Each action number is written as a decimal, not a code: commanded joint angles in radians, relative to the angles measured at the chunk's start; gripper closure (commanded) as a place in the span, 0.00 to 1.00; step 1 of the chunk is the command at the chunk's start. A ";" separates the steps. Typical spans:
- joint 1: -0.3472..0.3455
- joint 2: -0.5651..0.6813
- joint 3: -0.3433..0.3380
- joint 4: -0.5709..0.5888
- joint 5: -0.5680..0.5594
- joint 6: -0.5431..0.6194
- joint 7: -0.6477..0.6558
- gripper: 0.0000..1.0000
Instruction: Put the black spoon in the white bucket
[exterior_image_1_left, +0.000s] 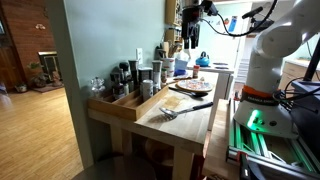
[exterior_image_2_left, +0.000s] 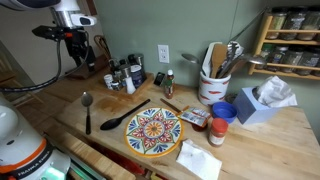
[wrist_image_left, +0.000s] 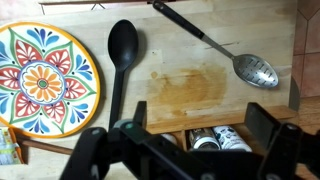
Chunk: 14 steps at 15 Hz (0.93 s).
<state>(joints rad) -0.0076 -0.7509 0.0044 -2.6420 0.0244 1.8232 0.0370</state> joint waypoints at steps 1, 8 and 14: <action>-0.001 0.000 0.000 0.002 0.000 -0.002 -0.001 0.00; -0.071 0.063 -0.027 0.012 -0.036 0.054 0.030 0.00; -0.065 0.095 -0.027 -0.009 -0.021 0.141 0.015 0.00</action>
<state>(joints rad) -0.0770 -0.6550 -0.0183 -2.6526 0.0061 1.9676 0.0501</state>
